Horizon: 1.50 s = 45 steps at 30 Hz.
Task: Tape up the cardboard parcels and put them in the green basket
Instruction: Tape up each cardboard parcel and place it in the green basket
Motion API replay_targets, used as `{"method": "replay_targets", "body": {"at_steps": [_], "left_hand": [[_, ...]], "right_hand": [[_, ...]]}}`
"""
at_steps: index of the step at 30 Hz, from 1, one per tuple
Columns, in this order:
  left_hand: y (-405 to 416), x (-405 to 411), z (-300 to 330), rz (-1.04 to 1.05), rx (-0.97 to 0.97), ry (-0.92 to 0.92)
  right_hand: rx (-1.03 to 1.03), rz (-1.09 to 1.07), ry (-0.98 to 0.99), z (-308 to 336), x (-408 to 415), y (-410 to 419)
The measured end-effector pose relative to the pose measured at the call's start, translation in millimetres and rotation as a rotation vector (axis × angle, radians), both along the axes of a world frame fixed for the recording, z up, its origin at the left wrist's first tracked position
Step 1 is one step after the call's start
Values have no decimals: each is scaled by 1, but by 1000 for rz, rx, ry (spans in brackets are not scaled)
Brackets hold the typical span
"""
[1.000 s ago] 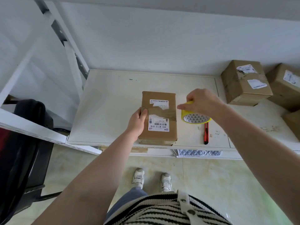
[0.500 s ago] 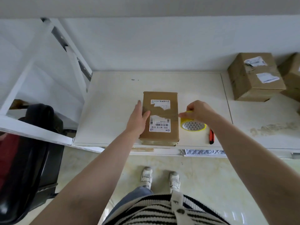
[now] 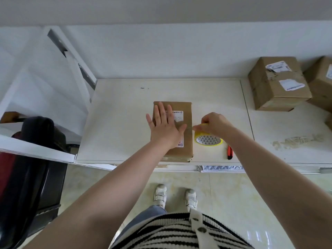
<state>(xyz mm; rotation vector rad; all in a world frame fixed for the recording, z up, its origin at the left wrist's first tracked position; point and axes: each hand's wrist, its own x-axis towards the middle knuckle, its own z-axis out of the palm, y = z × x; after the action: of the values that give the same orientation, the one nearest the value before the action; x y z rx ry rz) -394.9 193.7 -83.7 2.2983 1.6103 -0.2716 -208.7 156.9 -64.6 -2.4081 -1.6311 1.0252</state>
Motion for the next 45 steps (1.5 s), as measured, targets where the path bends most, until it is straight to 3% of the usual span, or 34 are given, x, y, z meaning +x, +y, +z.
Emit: {"method": "replay_targets", "body": {"at_steps": [5,10,15,24,45], "left_hand": [[-11,22,10,208,-150,-67],[-13,19,13,208,-143,-66],[-10,18,16,206,-180,-45],[-7,25,14,318,-180,-93],[-3,24,15,307,-223,-61]], "right_hand": [[42,-8,-37,-5,-1,-5],[145,-117,211,-14,16,-29],[102,-69,-4,-9,18,-24],[69,-55,-29,-12,11,-24],[24,-55,-80,-10,2,-23]]}}
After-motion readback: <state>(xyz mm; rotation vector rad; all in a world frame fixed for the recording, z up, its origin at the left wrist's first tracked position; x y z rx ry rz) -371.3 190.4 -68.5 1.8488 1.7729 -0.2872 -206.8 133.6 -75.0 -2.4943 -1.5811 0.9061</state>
